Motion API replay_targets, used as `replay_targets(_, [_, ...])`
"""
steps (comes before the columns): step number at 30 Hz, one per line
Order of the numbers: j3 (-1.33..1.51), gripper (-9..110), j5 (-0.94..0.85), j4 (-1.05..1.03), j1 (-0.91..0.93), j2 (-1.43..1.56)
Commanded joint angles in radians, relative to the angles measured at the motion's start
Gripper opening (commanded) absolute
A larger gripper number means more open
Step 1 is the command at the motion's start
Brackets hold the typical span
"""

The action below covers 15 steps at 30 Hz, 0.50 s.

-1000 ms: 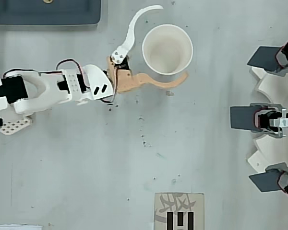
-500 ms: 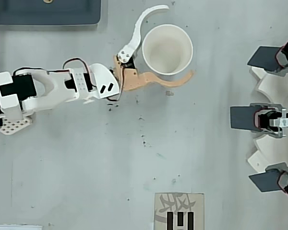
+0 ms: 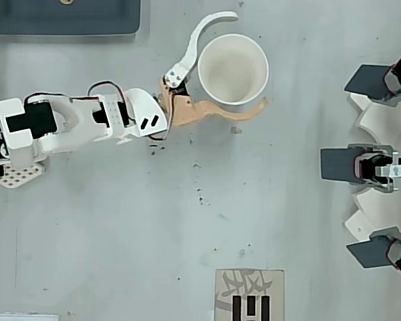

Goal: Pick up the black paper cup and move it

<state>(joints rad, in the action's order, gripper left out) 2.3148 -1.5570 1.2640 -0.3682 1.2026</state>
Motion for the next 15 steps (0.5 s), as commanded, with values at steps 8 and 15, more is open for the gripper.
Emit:
replay_targets(8, [-0.041,32,0.005,-0.015,-0.015,-0.003])
replay_targets(15, [-0.043,24,0.005,-0.021,-0.025,-0.008])
